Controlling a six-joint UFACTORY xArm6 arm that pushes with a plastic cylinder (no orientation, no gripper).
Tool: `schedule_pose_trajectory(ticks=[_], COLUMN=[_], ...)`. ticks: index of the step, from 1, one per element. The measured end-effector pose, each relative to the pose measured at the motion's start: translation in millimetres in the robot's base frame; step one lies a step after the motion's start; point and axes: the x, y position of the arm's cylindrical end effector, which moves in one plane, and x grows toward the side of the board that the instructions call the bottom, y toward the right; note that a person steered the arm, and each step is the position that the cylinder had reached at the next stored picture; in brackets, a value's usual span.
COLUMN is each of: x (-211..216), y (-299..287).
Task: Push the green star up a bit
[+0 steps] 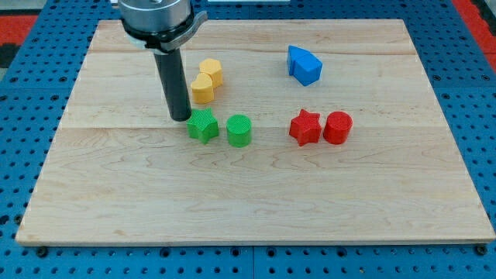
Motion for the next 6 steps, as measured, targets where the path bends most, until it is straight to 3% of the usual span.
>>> schedule_pose_trajectory(ticks=[1,2,4,6], x=[23,74,55,33], y=[-15,22,73,52])
